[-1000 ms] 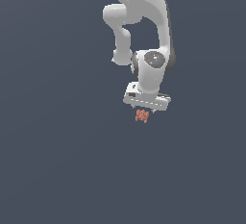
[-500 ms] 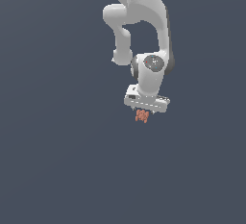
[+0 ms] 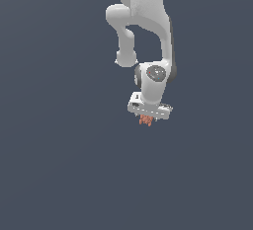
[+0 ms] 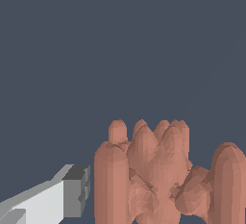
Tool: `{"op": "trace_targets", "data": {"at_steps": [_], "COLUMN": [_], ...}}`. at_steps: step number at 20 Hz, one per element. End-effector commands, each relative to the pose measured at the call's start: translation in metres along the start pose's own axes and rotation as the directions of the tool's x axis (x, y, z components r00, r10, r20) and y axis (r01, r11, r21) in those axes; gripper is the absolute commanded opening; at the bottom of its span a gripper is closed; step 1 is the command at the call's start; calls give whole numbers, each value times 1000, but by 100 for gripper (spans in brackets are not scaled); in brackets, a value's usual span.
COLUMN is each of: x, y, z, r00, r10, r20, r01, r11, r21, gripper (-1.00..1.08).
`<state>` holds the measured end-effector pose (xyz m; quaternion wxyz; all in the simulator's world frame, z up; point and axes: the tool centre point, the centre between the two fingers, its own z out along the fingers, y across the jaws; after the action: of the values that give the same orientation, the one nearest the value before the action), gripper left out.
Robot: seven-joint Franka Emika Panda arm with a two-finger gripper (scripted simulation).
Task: Pick up the object and move it to a goal position.
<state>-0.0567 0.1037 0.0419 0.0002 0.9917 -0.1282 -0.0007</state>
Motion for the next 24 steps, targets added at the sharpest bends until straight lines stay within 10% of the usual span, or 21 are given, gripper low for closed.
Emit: {"op": "trace_targets", "data": {"at_steps": [1,24], "x": [1,-9], "y": [0,-4], "z": [1,-40], "r00": [1000,1000], "r10": [0,0], "r20": [-1,-1], "r01": [0,0], "r11": [1000,1000], "r21": [1,1], "gripper": [-100,-100]}}
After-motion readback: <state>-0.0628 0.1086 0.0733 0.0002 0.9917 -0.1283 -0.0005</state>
